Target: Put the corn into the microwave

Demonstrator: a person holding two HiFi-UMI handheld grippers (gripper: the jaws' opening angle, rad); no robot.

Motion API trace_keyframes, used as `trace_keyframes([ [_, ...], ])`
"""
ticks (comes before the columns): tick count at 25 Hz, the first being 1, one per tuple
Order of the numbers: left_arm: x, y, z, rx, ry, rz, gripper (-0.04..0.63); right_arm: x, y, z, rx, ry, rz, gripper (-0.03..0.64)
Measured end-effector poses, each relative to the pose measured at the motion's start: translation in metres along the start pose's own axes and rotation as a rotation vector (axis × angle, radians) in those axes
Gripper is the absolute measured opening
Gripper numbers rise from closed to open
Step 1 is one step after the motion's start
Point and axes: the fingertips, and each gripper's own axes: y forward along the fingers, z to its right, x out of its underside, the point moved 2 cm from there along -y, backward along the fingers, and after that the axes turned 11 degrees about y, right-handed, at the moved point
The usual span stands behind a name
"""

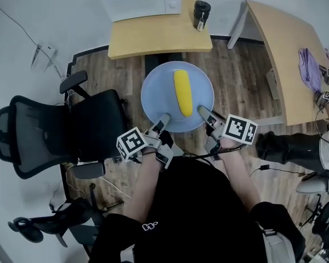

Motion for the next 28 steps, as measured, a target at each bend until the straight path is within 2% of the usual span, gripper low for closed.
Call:
trace_keyframes([
  [7,-0.102,0.066,-0.003,0.033,-0.005,-0.02,0.083,-0.071,0.094,-0.027,0.02,-0.014,0.006,0.124],
  [11,-0.173,0.092,-0.013,-0.006,0.018,-0.03,0.083,-0.104,0.161,-0.048,0.02,-0.008,-0.006,0.124],
  [16,-0.244,0.119,-0.019,0.007,0.027,-0.039,0.083,-0.138,0.225,-0.076,0.016,-0.018,0.006,0.123],
  [22,-0.27,0.156,-0.018,0.009,0.037,-0.081,0.081,-0.172,0.246,-0.072,0.037,0.007,0.035,0.12],
  [28,-0.283,0.182,-0.006,0.0,0.032,-0.071,0.081,-0.203,0.255,-0.074,0.014,0.016,0.034,0.121],
])
